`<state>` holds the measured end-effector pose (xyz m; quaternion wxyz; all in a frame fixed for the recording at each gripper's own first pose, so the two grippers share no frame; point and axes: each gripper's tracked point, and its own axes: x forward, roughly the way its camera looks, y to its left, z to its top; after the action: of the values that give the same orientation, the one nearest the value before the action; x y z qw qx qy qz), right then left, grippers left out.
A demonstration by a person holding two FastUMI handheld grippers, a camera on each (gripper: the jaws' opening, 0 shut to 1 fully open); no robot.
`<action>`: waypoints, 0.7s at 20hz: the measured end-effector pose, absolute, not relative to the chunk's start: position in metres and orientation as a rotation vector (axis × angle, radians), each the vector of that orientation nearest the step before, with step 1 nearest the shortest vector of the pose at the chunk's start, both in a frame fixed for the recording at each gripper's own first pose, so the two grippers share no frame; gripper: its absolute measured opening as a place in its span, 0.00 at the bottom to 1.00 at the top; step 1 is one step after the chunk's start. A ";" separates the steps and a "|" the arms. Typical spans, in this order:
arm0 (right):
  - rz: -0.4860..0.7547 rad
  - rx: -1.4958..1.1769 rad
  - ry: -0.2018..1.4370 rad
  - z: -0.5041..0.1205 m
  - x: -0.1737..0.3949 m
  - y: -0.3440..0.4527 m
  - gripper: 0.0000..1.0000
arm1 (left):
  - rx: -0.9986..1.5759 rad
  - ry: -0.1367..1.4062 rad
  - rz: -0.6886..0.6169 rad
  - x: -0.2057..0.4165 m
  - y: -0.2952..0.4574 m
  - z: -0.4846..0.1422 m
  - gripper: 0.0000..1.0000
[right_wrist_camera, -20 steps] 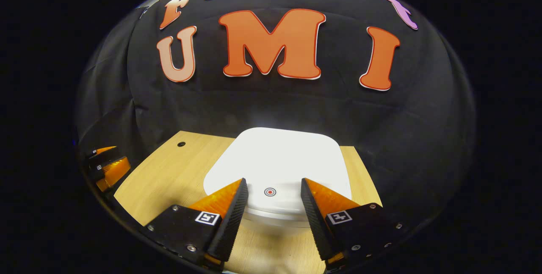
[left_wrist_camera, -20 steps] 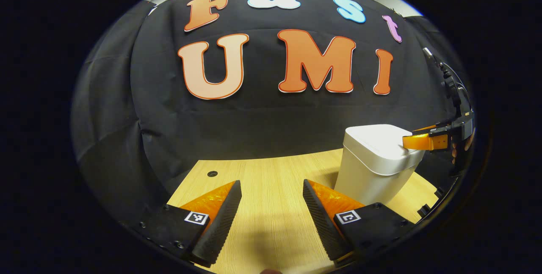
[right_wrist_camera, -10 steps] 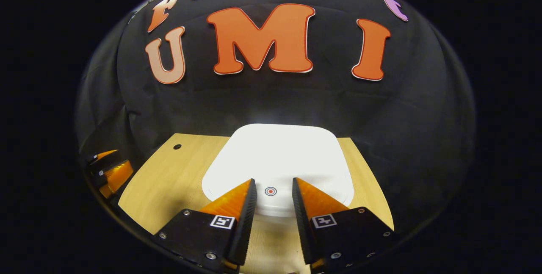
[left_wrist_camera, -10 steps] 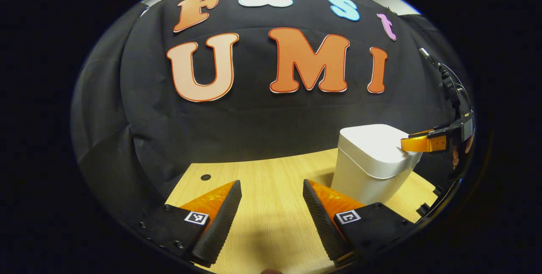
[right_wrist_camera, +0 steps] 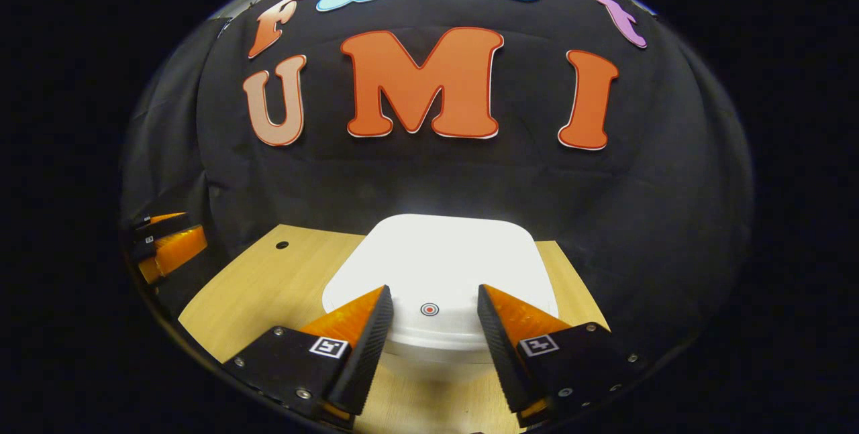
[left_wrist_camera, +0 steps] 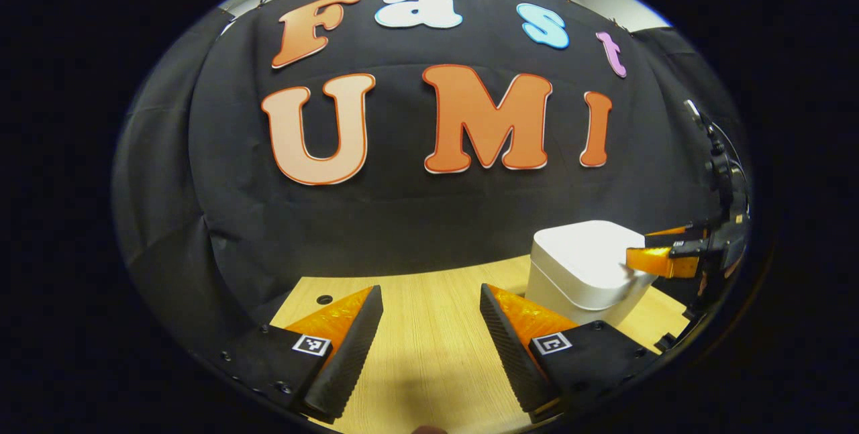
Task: Press the lid of the desktop garbage bin to open it, pick up the crumpled paper on the desktop and throw it into the bin, then pick up the pop can on the desktop and drop it into the bin, and finally close the garbage bin lid.
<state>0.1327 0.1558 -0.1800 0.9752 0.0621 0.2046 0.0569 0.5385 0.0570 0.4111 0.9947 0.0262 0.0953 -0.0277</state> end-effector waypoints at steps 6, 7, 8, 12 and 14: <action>0.088 0.100 0.231 -0.138 0.139 0.148 0.93 | 0.040 0.097 0.005 0.543 0.066 0.446 0.93; 0.092 0.089 0.216 -0.134 0.139 0.148 0.94 | 0.042 0.082 0.011 0.542 0.066 0.450 0.93; 0.094 0.078 0.200 -0.129 0.140 0.149 0.95 | 0.045 0.068 0.017 0.541 0.065 0.454 0.93; 0.126 0.076 0.140 -0.110 0.141 0.161 0.95 | 0.059 0.013 0.043 0.542 0.071 0.471 0.93; 0.133 0.066 0.109 -0.101 0.142 0.165 0.95 | 0.049 -0.008 0.053 0.542 0.073 0.478 0.93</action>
<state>0.1425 0.1649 -0.1014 0.9958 0.0331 0.0545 0.0662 0.5420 0.0727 0.4776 0.9993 0.0247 -0.0042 0.0267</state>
